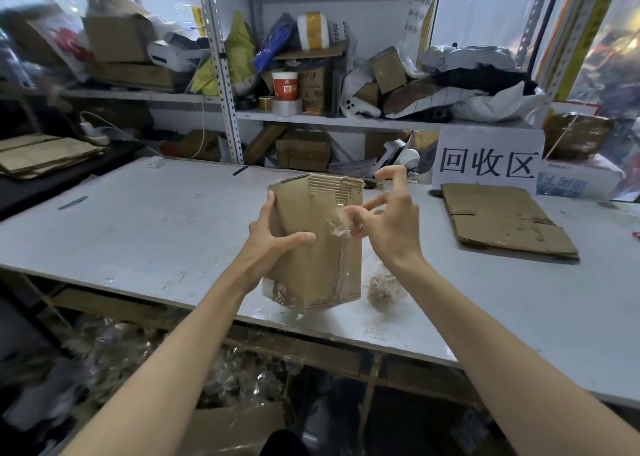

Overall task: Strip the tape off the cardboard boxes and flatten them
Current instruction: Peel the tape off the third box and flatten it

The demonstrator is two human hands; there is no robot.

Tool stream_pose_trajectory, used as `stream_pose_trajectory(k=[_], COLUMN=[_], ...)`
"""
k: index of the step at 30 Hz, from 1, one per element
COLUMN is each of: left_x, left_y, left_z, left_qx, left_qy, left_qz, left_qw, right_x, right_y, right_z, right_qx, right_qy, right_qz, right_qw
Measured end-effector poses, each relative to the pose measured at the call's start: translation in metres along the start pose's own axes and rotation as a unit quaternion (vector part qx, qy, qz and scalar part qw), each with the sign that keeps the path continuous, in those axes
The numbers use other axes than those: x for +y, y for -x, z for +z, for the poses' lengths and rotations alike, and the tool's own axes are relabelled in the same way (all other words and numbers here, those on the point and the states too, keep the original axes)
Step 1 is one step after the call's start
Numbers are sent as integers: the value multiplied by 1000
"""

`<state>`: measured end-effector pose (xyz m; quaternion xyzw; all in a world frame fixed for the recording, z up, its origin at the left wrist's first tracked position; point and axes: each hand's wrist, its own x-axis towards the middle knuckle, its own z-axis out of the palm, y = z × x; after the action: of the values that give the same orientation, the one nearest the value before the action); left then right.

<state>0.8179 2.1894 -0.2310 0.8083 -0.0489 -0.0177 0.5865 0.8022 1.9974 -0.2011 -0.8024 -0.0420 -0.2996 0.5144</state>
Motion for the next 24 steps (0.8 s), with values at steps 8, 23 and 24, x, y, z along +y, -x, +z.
stream_pose_trajectory(k=[8,23,24], left_x=[-4,-10,-11], left_y=[3,-6,-6], left_z=[0,3,3], left_qx=[-10,64,60], left_qy=[7,51,51], left_qz=[-15,-3,-4], left_qw=[1000,997,997], right_x=[6,9,7], right_y=[14,15,11], right_z=[9,-11,-12], right_qx=[-81,-224,-240], right_qy=[91,108,81], right_qz=[-122,-108,-62], right_qw=[985,963,965])
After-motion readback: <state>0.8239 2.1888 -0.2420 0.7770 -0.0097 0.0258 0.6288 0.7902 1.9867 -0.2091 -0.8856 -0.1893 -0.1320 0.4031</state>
